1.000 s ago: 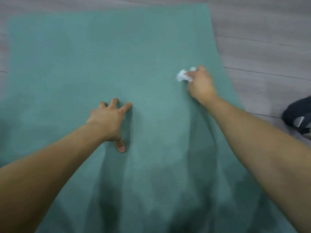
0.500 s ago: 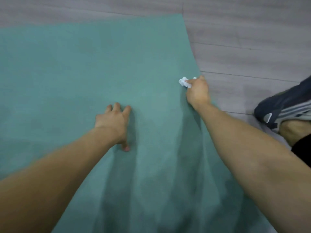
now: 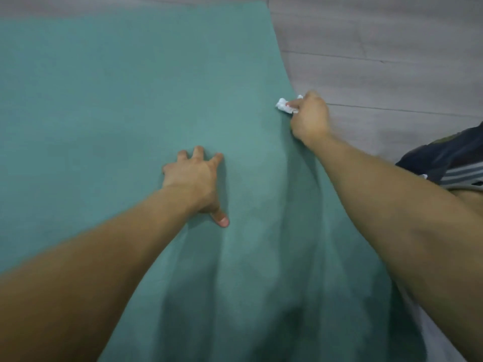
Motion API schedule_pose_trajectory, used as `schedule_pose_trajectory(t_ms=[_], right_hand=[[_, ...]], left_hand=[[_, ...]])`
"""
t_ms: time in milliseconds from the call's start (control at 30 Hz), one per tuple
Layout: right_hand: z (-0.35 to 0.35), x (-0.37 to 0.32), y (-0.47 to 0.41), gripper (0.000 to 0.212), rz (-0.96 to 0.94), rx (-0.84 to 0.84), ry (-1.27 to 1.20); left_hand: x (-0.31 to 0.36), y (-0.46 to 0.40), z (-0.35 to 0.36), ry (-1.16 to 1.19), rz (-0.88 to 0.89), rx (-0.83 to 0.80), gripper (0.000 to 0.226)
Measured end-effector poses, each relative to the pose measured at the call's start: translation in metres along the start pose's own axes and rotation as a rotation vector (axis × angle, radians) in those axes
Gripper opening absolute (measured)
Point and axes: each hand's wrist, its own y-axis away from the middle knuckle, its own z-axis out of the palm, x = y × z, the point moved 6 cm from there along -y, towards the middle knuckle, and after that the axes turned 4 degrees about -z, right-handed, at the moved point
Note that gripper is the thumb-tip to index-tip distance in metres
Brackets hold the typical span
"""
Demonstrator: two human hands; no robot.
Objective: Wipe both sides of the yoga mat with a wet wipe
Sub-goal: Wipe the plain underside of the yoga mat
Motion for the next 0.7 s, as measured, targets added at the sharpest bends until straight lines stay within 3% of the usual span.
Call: schedule_pose_trajectory(t_ms=[100, 267, 367, 533, 700], right_hand=[[0.02, -0.025, 0.018, 0.023, -0.019, -0.025, -0.055], [0.017, -0.057, 0.164, 0.038, -0.431, -0.131, -0.169], [-0.002, -0.012, 0.166, 0.041, -0.312, -0.087, -0.14], [-0.001, 0.043, 0.029, 0.024, 0.033, 0.056, -0.008], [0.002, 0.027, -0.009, 0.027, 0.006, 0.007, -0.062]], left_hand=[[0.001, 0.0, -0.003, 0.01, -0.004, 0.004, 0.153], [-0.002, 0.004, -0.004, 0.006, 0.002, 0.005, 0.154], [0.0, 0.006, -0.006, 0.001, 0.012, 0.021, 0.155], [0.003, 0.005, -0.006, 0.003, 0.009, 0.043, 0.158], [0.0, 0.006, -0.007, -0.004, 0.009, 0.056, 0.157]])
